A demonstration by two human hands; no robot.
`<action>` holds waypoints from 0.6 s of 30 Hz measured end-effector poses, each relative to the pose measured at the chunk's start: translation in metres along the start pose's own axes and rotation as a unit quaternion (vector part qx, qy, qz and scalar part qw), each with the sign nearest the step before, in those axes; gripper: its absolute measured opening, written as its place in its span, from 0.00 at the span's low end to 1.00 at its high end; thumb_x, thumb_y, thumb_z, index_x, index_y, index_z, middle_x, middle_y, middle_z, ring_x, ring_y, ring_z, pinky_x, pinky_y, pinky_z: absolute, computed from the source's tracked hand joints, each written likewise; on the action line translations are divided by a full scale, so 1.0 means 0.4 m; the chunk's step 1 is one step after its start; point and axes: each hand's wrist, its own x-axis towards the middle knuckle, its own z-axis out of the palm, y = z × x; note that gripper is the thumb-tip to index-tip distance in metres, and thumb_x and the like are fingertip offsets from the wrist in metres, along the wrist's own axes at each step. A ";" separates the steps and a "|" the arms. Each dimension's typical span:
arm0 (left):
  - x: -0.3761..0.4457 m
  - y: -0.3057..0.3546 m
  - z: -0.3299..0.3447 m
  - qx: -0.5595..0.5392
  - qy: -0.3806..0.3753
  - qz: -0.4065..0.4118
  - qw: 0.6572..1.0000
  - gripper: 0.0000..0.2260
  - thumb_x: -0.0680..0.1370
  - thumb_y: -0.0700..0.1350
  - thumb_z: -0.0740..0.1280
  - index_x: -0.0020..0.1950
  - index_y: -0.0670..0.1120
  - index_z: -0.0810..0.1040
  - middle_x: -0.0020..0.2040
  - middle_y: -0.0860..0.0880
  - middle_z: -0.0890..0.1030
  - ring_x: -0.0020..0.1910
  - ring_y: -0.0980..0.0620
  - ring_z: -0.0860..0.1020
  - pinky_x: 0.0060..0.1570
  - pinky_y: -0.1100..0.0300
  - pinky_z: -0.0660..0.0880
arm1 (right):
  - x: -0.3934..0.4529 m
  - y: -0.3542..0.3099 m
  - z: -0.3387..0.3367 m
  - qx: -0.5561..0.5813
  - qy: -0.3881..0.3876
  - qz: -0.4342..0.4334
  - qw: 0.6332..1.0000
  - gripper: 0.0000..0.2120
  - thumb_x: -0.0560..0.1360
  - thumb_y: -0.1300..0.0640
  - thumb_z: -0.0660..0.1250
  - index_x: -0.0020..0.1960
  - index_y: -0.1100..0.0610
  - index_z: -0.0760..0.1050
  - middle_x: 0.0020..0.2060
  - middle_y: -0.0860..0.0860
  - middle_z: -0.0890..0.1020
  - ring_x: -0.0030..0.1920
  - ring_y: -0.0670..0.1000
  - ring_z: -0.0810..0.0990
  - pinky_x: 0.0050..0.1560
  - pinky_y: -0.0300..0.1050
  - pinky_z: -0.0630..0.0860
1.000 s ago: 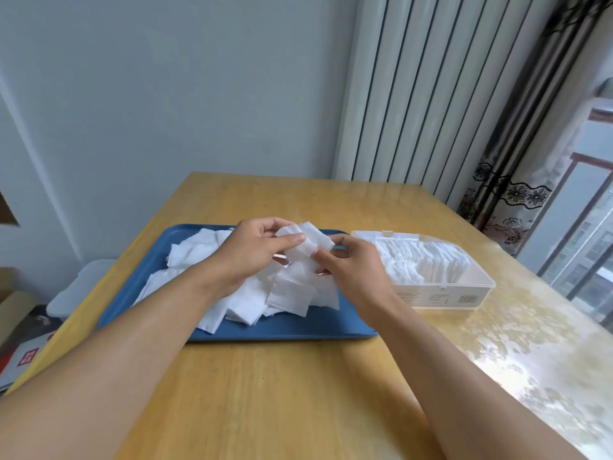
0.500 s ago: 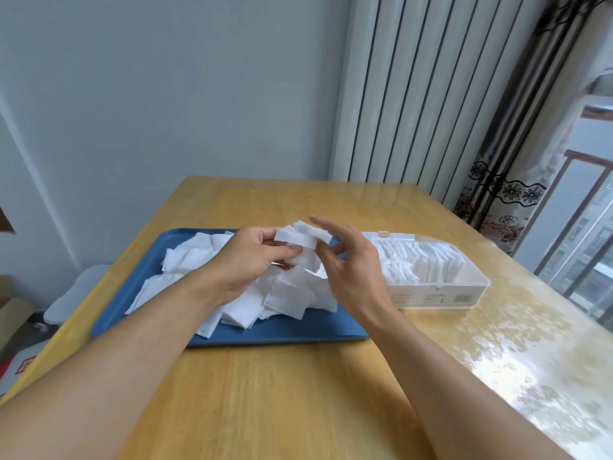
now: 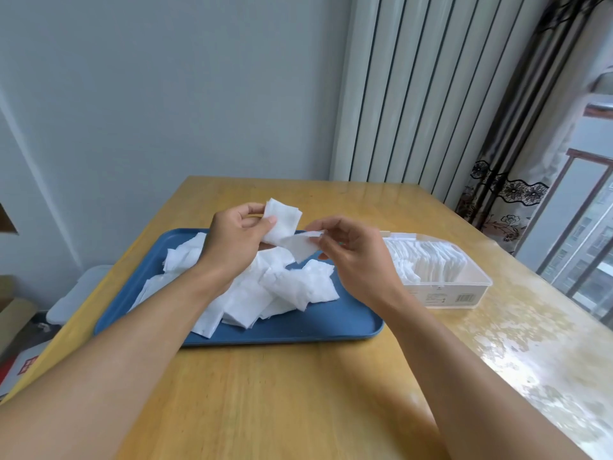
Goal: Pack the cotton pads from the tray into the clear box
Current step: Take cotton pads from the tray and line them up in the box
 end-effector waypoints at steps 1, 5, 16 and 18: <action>-0.001 0.005 -0.001 -0.002 -0.009 0.007 1.000 0.05 0.81 0.39 0.69 0.55 0.45 0.82 0.45 0.48 0.88 0.44 0.51 0.87 0.43 0.61 0.82 | -0.001 0.001 0.000 -0.021 -0.015 -0.005 1.000 0.12 0.80 0.61 0.67 0.50 0.44 0.83 0.42 0.42 0.85 0.45 0.47 0.83 0.52 0.54 0.81; -0.016 0.015 0.012 0.010 -0.110 -0.009 0.994 0.07 0.82 0.38 0.66 0.56 0.42 0.84 0.47 0.44 0.88 0.45 0.49 0.86 0.44 0.59 0.82 | -0.008 -0.009 -0.001 -0.057 -0.027 -0.013 0.998 0.09 0.80 0.57 0.69 0.56 0.46 0.84 0.36 0.37 0.81 0.41 0.41 0.79 0.45 0.37 0.74; -0.047 0.023 0.042 -0.076 -0.181 -0.101 0.975 0.12 0.85 0.40 0.60 0.62 0.37 0.80 0.58 0.35 0.84 0.56 0.36 0.84 0.52 0.51 0.83 | 0.001 0.011 -0.010 -0.044 0.031 0.033 0.998 0.10 0.78 0.55 0.73 0.57 0.47 0.79 0.36 0.45 0.80 0.34 0.43 0.77 0.40 0.42 0.76; -0.050 0.023 0.047 -0.101 -0.190 -0.114 0.970 0.14 0.85 0.46 0.63 0.62 0.38 0.80 0.56 0.37 0.85 0.56 0.38 0.84 0.56 0.49 0.82 | 0.001 0.013 -0.011 -0.043 0.035 0.038 0.998 0.10 0.78 0.55 0.73 0.57 0.47 0.79 0.36 0.45 0.80 0.35 0.43 0.77 0.40 0.40 0.75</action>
